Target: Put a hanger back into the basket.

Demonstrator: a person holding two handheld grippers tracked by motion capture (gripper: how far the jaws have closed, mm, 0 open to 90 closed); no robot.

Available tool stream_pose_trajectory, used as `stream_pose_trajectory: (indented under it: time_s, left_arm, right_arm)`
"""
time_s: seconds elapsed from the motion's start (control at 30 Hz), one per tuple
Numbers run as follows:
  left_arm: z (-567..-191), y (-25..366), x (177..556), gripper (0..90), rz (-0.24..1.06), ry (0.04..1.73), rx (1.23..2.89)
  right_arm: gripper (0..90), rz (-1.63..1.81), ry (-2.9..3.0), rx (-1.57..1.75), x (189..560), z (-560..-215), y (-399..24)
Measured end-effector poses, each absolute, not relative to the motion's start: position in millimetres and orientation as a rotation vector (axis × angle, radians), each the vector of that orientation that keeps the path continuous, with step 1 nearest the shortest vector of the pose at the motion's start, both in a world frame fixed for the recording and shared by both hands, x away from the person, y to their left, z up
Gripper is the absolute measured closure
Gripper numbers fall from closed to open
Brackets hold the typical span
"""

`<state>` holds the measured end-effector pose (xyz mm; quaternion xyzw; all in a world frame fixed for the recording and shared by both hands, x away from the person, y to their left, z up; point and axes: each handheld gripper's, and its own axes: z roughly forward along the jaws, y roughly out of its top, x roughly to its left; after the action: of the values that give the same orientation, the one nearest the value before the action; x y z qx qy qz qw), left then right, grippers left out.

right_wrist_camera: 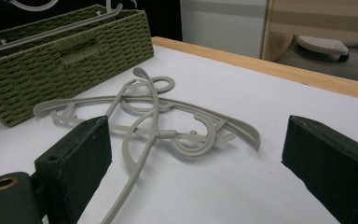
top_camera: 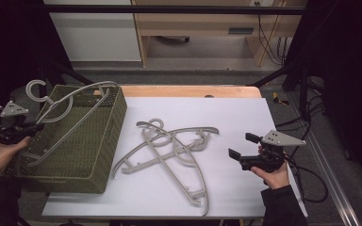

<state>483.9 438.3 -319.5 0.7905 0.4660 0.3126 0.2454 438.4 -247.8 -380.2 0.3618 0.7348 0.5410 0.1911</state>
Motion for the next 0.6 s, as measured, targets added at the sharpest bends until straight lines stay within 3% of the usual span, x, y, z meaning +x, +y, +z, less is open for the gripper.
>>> stream_pose_trajectory:
  time_s: [0.6]
  left_arm:
    - [-369.2, 423.3, 506.9, 81.0, 0.761, 1.394, 2.281]
  right_arm:
    - [8.2, 1.514, 2.07, 1.02, 438.3, -380.9, -246.8]
